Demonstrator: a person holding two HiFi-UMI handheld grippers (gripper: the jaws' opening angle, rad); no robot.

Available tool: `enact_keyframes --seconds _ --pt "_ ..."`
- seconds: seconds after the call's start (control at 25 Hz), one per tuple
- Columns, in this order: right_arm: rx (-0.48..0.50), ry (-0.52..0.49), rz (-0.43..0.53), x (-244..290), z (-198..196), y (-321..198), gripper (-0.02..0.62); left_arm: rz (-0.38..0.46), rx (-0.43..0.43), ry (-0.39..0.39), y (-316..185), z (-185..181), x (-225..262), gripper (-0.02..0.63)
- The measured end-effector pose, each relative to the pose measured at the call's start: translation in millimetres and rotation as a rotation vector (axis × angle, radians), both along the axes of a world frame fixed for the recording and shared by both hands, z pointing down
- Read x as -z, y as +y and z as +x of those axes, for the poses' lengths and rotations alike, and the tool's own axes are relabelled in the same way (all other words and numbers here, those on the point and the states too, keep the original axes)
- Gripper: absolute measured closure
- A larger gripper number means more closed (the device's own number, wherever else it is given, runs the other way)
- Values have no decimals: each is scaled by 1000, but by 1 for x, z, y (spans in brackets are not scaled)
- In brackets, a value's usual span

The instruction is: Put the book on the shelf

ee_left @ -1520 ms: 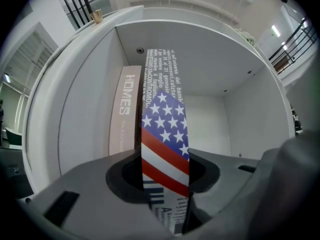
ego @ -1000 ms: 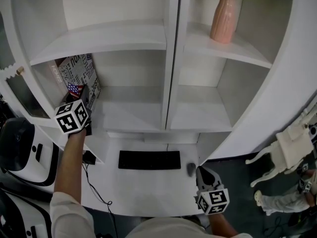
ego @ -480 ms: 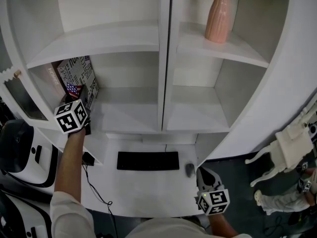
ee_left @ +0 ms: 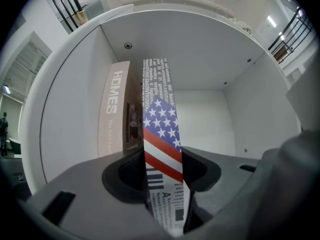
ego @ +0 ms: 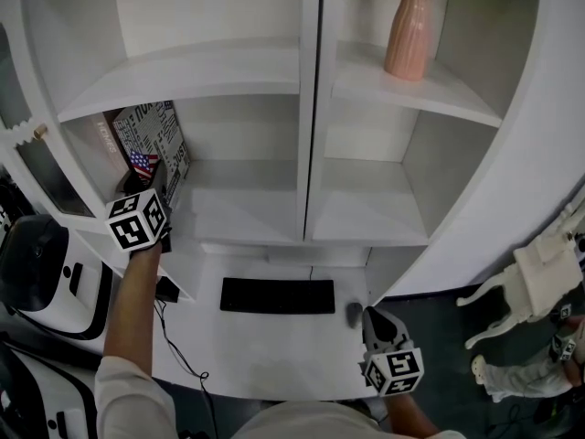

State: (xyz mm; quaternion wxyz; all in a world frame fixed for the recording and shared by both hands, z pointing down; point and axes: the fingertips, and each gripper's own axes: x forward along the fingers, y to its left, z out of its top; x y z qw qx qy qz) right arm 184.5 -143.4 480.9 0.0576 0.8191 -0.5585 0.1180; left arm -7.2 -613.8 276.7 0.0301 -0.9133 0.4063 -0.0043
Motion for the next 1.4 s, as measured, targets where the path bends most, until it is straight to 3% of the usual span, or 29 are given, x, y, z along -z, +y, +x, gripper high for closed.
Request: enact_keyframes --seconds 1.4 --pt "147 -9 21 3 -6 -8 592 -12 88 -38 49 -46 -11 433"
